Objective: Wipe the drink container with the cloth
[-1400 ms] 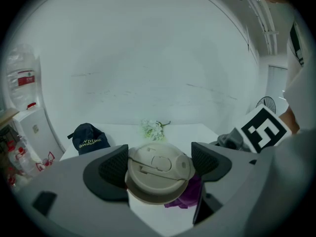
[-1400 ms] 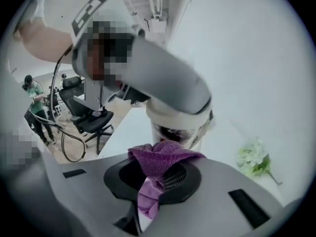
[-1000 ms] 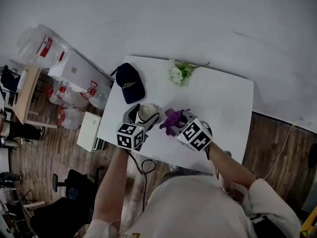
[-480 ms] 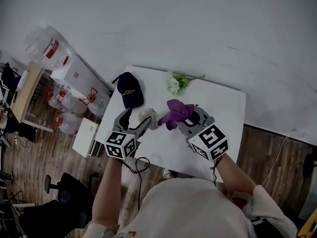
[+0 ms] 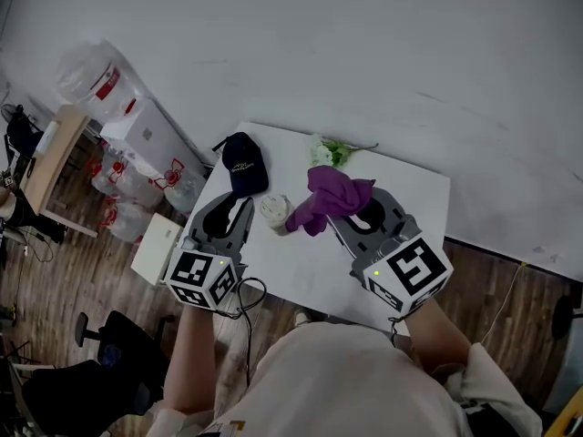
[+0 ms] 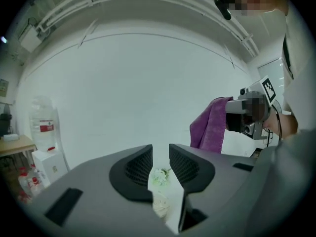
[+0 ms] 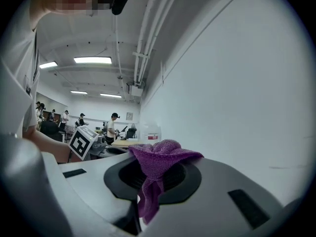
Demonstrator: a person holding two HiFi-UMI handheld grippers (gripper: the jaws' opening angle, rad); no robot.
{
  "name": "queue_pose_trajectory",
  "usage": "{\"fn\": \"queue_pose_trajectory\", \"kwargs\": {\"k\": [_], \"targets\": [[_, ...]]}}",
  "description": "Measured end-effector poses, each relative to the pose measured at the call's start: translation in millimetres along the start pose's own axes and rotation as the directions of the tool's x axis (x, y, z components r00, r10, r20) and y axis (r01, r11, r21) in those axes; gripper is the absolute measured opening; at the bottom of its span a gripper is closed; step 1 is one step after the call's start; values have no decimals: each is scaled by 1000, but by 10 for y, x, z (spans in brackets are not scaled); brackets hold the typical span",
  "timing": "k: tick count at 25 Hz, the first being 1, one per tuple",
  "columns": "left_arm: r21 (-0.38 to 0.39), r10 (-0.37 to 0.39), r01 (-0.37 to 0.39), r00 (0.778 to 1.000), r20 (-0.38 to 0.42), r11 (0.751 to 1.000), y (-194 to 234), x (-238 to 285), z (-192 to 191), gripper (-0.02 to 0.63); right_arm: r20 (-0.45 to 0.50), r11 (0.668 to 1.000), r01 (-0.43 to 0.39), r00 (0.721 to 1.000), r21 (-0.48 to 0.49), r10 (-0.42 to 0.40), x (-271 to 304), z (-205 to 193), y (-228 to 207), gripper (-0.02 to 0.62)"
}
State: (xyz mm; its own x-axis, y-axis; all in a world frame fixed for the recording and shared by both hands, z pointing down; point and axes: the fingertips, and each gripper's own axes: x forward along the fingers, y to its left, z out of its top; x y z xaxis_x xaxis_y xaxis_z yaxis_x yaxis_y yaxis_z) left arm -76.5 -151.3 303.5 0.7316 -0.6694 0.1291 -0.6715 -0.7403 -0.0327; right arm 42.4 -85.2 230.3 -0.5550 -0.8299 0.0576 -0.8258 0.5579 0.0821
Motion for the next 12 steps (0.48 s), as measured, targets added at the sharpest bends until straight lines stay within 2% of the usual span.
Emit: {"fn": "queue_pose_trajectory", "kwargs": {"k": [7, 12], "targets": [[41, 41, -44, 995, 86, 998, -162, -542, 323, 76, 80, 999, -33, 996, -36, 36, -252, 456, 260, 67], [53, 118, -129, 977, 177, 990, -196, -926, 585, 43, 80, 996, -48, 995, -72, 54, -388, 566, 446, 67]]}}
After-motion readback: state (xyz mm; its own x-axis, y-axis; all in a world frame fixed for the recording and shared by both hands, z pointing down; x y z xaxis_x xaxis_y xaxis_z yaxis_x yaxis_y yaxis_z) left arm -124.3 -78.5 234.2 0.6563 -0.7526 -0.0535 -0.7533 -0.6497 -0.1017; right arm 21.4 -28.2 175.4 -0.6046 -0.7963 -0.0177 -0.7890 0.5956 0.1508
